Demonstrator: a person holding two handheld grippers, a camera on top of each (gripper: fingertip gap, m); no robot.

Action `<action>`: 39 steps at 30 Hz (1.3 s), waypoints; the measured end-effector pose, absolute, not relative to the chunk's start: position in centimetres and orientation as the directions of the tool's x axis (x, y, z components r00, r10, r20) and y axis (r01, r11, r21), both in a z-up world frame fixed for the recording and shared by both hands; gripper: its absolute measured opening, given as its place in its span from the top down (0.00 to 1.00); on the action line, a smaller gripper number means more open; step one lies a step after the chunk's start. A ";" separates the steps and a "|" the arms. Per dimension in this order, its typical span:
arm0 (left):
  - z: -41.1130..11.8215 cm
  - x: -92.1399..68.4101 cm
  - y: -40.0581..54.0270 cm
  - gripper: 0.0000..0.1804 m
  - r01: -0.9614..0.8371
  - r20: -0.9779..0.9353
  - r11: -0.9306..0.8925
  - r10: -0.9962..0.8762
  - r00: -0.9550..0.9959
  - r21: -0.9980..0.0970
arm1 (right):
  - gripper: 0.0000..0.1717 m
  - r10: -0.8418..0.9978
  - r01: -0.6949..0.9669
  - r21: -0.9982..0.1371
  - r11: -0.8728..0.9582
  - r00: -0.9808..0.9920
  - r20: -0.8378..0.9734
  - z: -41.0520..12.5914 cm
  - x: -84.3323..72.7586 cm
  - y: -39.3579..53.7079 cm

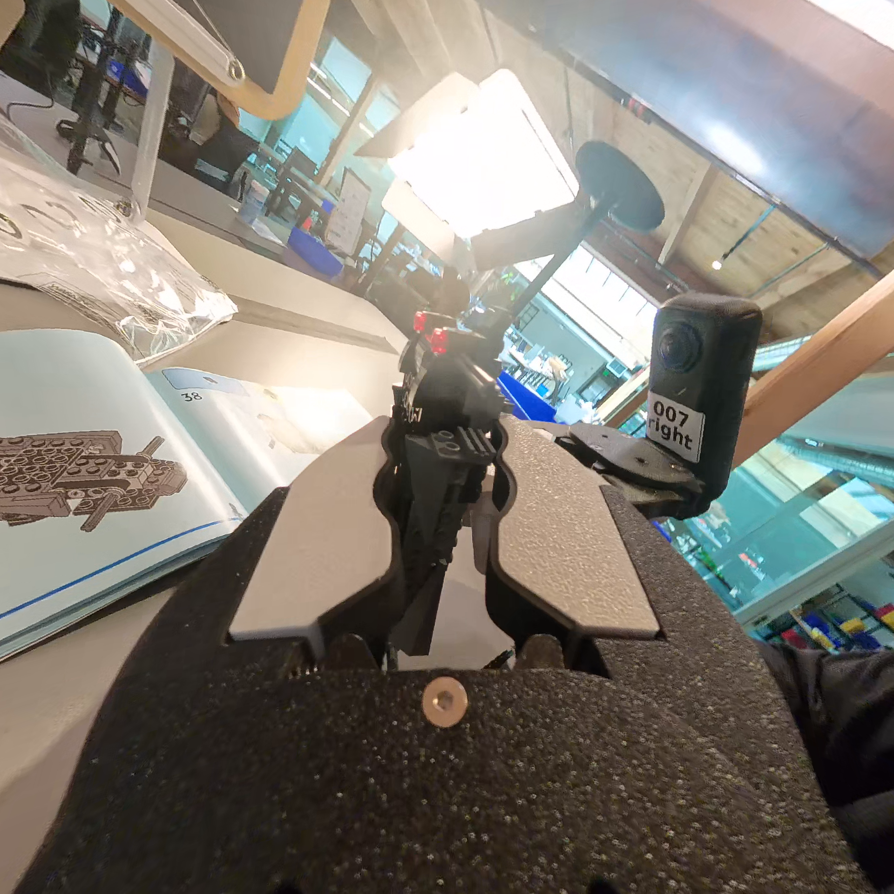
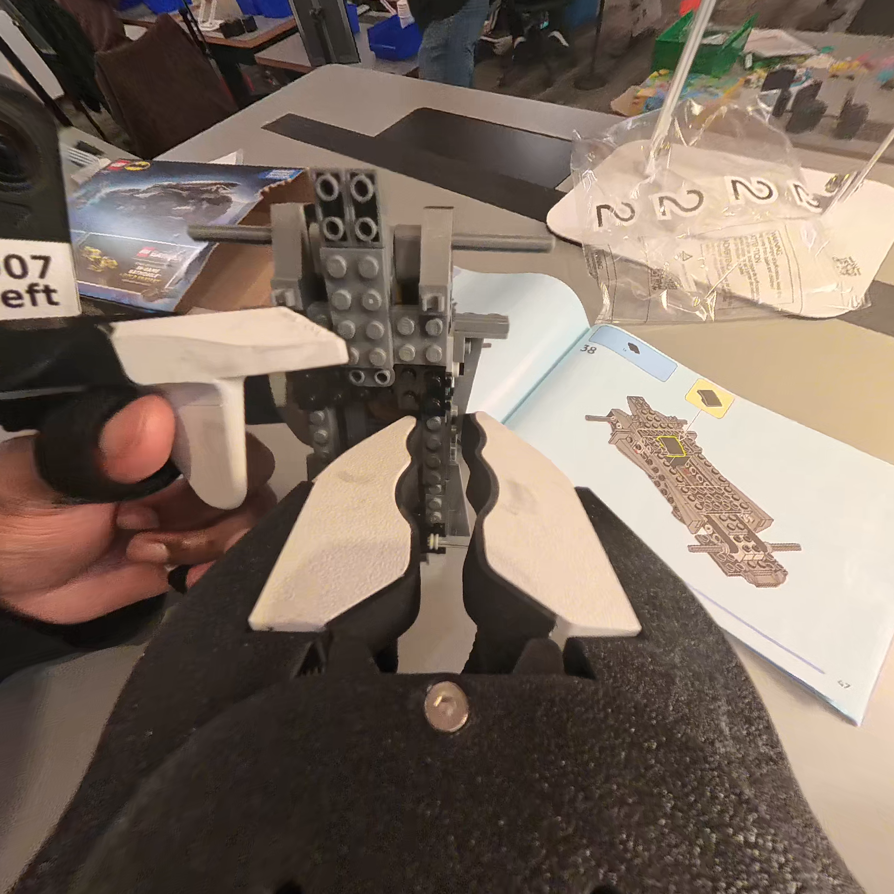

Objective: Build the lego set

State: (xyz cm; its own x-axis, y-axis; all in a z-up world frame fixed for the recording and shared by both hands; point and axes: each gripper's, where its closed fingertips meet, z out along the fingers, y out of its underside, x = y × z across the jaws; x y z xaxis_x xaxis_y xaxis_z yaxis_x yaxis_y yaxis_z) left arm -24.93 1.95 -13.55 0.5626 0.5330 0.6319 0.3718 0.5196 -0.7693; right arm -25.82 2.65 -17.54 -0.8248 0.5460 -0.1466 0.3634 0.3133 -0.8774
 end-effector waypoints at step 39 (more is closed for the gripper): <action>-14.0 -25.2 0.6 0.81 0.403 0.574 0.409 0.600 0.557 -0.819 | 0.90 0.493 0.375 -0.911 0.174 -0.834 -0.249 -16.5 -25.3 2.2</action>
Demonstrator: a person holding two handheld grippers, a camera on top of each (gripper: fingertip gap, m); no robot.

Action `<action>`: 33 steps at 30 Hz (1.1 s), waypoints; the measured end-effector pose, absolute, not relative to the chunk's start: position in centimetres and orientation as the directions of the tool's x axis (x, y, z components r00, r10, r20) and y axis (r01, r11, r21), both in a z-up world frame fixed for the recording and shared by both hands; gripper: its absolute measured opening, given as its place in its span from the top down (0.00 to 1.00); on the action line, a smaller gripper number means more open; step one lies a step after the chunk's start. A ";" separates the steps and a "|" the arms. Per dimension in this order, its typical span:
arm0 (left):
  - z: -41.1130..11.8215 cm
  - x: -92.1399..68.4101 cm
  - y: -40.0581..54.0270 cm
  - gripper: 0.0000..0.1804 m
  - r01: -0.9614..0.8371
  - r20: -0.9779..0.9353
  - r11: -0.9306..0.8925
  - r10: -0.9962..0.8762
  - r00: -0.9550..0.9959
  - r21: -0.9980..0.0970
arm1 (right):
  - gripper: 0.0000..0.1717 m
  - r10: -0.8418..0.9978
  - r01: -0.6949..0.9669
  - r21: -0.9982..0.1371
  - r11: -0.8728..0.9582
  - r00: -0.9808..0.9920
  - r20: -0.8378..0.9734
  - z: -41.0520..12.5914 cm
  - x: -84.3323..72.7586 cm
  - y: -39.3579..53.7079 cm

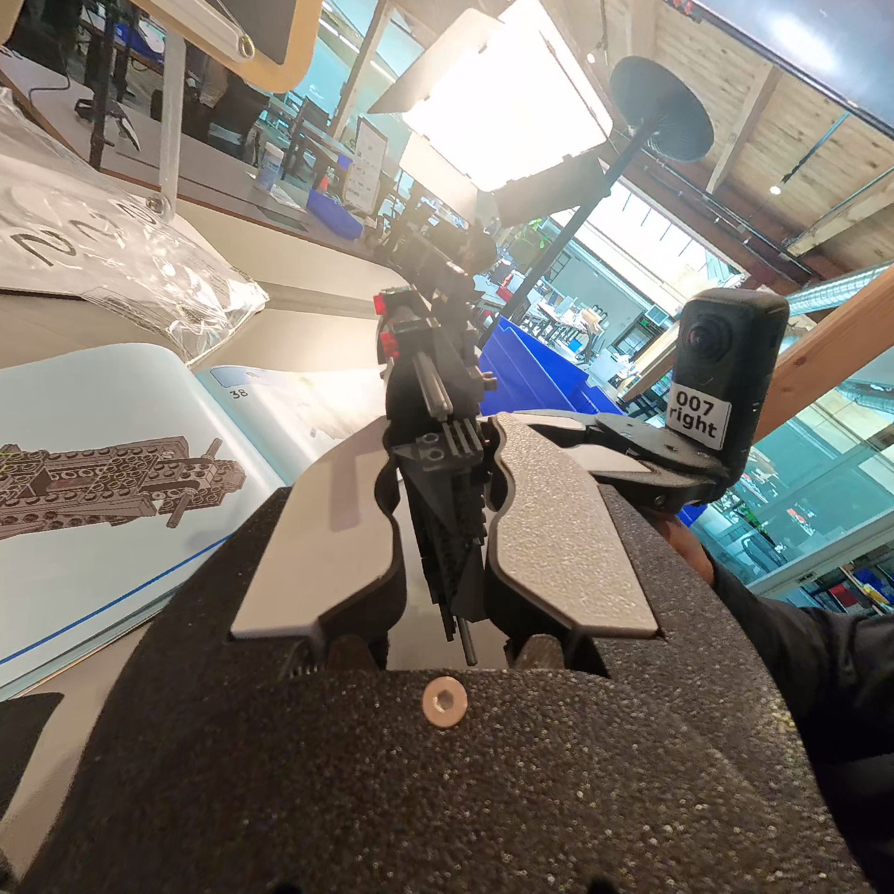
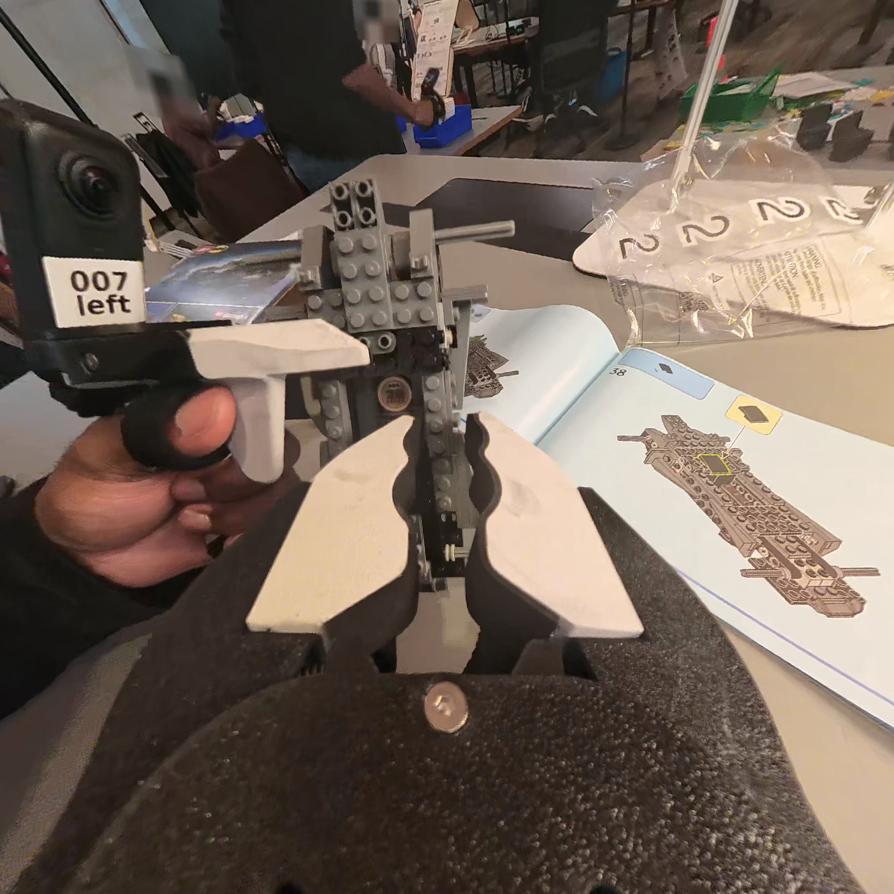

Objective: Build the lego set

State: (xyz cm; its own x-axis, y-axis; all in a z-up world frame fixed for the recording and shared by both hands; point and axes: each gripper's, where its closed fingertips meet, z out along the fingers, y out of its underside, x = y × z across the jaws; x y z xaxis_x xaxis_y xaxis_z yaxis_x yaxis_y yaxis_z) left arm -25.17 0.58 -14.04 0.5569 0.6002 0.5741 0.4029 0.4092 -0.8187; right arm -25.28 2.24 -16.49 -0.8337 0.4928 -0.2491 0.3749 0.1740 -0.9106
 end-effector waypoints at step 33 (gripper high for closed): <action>-12.3 -21.9 1.5 0.81 0.460 0.520 0.248 0.310 0.796 -0.853 | 0.71 0.077 0.416 -0.889 0.192 -0.909 -0.409 -15.5 -20.2 0.7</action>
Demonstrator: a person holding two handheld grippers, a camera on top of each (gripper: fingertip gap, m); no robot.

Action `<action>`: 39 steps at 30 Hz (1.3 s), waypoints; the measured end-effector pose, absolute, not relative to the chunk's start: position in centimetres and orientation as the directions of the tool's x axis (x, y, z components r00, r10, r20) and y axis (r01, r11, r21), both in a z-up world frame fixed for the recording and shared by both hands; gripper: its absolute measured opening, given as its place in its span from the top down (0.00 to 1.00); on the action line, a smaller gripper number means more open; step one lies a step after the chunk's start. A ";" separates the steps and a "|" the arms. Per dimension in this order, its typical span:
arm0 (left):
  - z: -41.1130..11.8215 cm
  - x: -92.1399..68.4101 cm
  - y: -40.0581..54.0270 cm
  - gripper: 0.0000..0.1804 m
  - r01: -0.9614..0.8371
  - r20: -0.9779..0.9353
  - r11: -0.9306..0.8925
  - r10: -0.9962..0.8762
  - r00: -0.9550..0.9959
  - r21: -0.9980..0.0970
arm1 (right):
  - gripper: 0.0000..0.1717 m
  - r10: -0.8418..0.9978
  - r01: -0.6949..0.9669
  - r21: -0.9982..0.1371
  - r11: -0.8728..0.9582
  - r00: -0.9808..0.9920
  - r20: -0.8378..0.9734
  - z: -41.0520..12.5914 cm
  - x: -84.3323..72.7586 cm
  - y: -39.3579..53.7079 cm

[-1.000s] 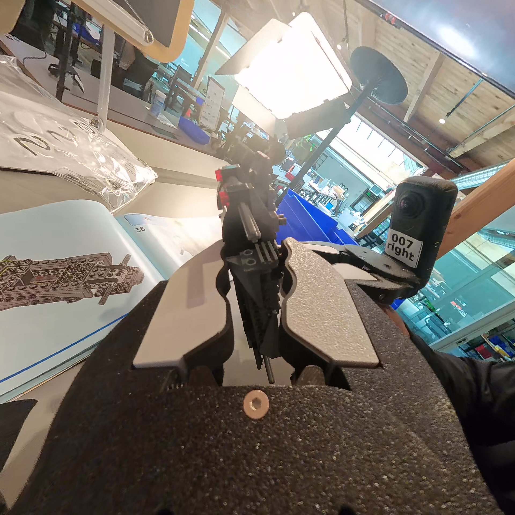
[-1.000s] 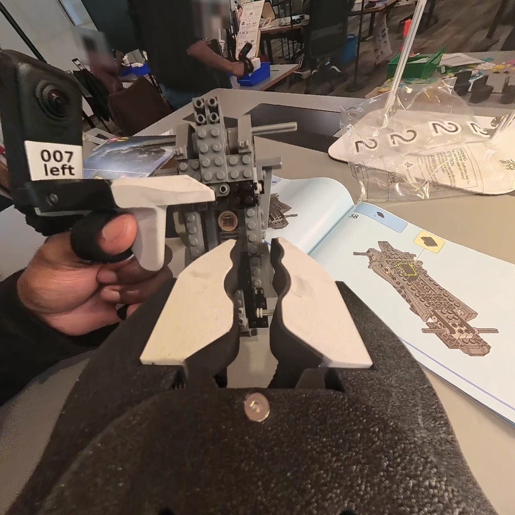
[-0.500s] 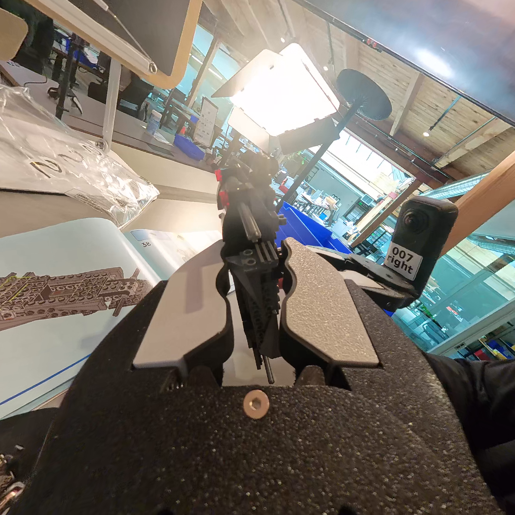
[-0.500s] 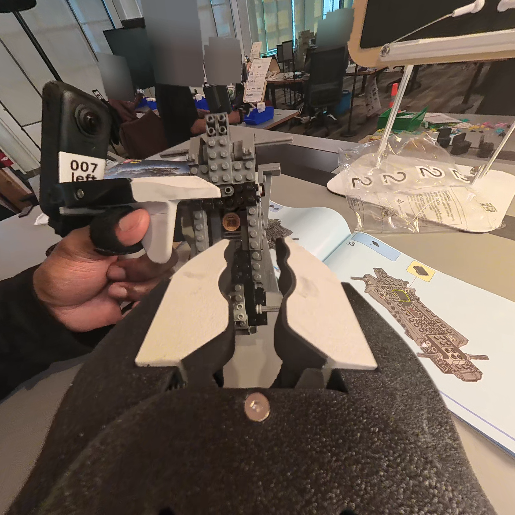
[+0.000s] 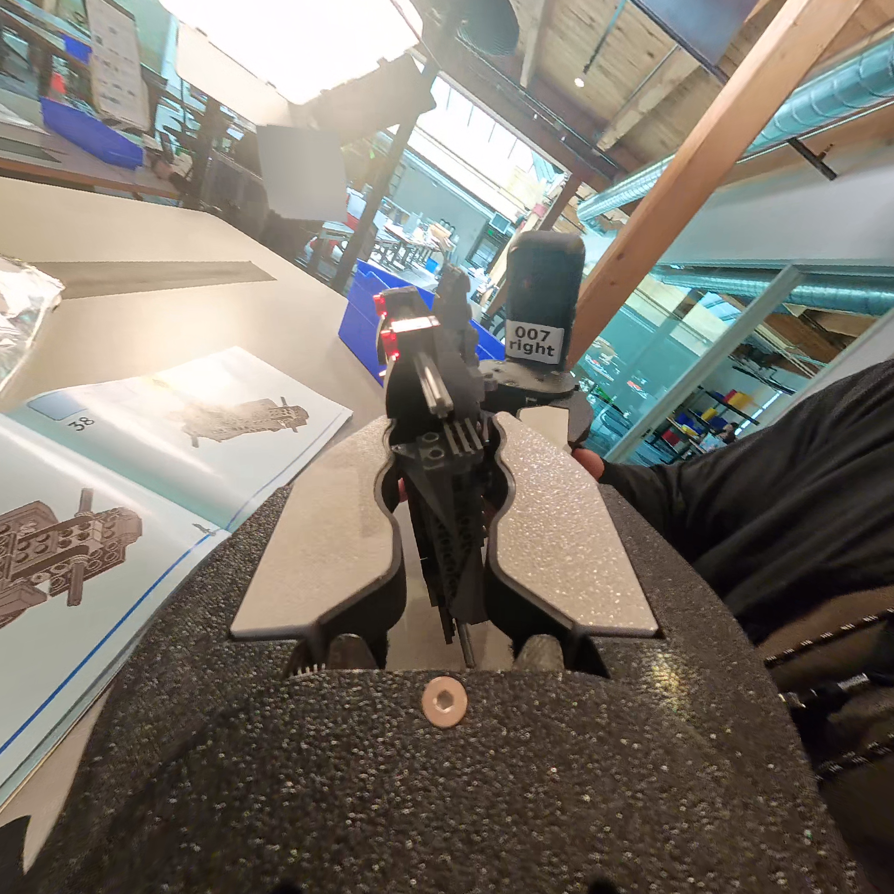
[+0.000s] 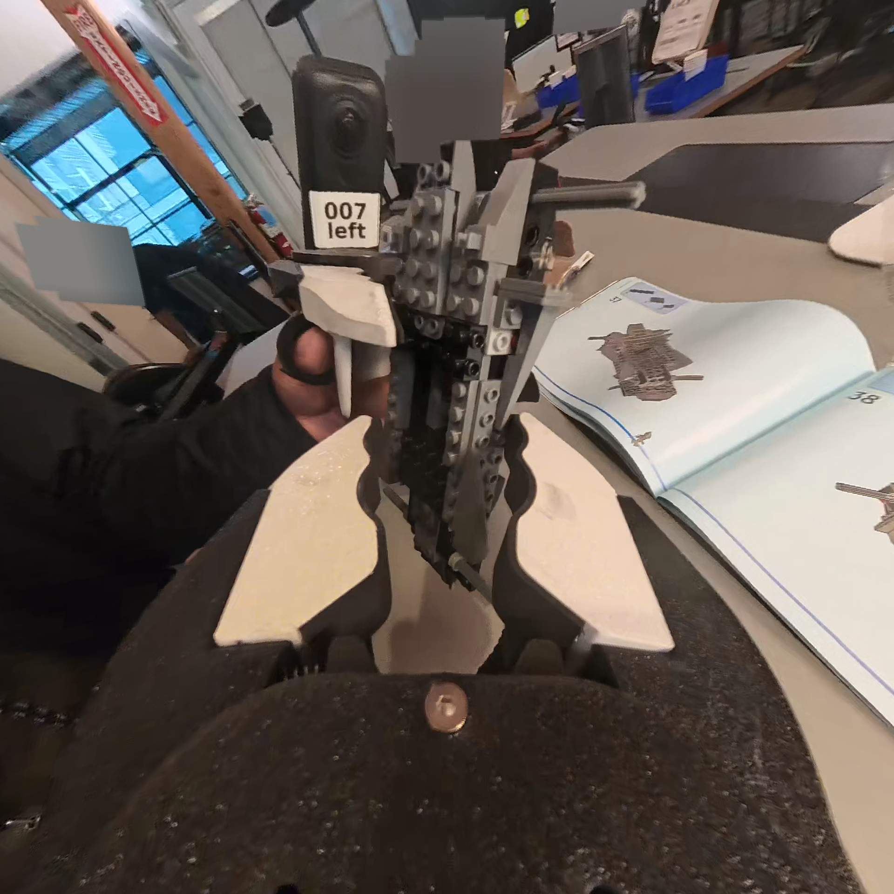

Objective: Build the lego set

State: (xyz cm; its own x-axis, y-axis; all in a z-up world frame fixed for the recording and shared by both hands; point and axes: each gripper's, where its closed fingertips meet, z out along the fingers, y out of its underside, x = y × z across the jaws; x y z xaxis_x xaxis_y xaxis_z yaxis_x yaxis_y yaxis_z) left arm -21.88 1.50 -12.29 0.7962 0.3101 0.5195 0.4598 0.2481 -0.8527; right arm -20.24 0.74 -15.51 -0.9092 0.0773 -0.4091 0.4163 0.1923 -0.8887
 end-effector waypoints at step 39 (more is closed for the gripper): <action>-13.6 -23.2 1.0 0.80 0.420 0.504 0.288 0.360 0.785 -0.861 | 0.74 0.294 0.267 -0.962 -0.055 -0.917 -0.271 -14.0 -22.8 0.5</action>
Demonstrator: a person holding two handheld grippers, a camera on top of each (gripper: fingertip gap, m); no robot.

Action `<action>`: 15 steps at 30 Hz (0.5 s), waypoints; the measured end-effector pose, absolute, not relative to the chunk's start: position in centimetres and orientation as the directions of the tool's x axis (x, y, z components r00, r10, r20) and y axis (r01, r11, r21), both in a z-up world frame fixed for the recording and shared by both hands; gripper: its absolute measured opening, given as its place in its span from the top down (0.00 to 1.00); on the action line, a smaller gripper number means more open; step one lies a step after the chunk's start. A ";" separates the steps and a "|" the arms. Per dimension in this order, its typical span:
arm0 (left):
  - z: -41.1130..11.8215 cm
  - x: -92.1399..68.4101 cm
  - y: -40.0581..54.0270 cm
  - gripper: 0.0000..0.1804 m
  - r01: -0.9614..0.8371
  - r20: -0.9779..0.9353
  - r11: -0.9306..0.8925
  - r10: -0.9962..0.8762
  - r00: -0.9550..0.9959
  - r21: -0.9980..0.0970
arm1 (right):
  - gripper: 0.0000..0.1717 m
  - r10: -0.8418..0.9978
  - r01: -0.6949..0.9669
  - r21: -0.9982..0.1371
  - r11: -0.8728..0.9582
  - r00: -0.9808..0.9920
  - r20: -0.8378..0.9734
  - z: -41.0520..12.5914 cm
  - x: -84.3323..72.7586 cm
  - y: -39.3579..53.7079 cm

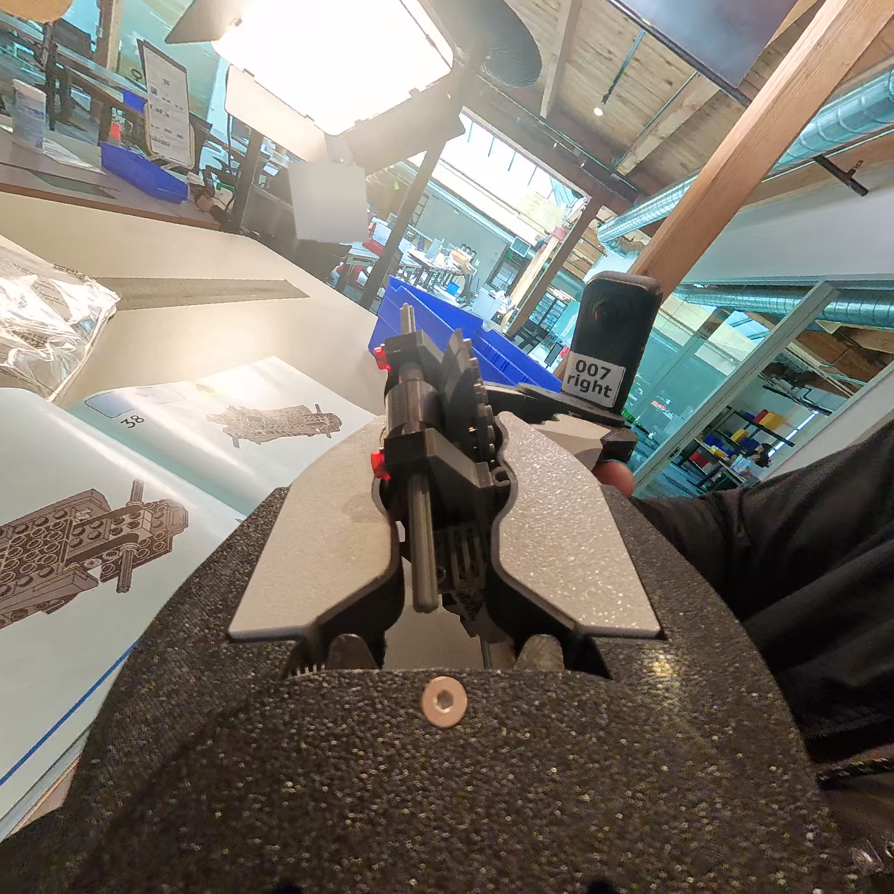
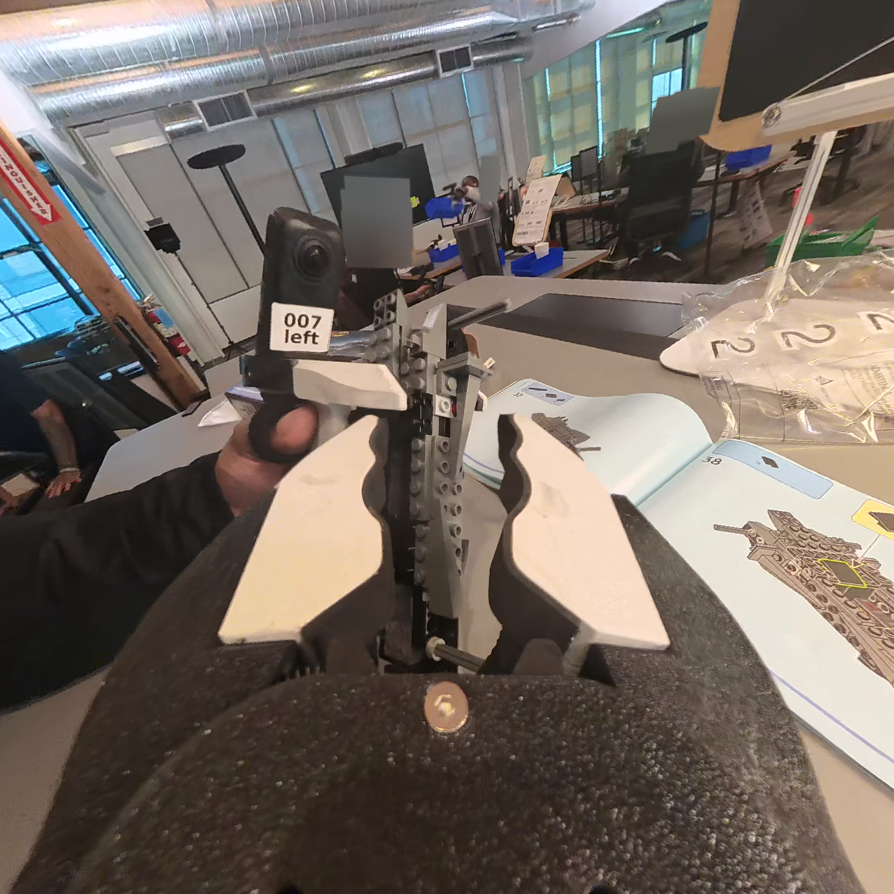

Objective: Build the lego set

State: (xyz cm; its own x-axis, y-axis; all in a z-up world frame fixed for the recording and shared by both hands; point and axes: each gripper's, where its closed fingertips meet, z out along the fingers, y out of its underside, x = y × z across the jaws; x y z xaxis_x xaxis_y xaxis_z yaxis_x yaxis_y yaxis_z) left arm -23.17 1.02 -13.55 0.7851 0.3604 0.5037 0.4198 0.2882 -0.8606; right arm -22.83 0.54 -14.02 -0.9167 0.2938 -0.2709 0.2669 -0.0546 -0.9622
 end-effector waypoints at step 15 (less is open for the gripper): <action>-13.0 -24.1 -1.4 0.80 0.249 0.448 0.429 0.462 0.765 -0.868 | 0.75 0.519 0.014 -0.982 -0.187 -0.848 -0.110 -12.6 -20.5 0.8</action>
State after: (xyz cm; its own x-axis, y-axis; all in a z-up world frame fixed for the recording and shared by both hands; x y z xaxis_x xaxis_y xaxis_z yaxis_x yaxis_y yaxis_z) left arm -24.07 -1.44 -12.96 0.7653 0.4622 0.4479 0.2488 0.4293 -0.8682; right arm -20.47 0.83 -12.60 -0.8476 0.5190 -0.1105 0.0136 -0.1869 -0.9823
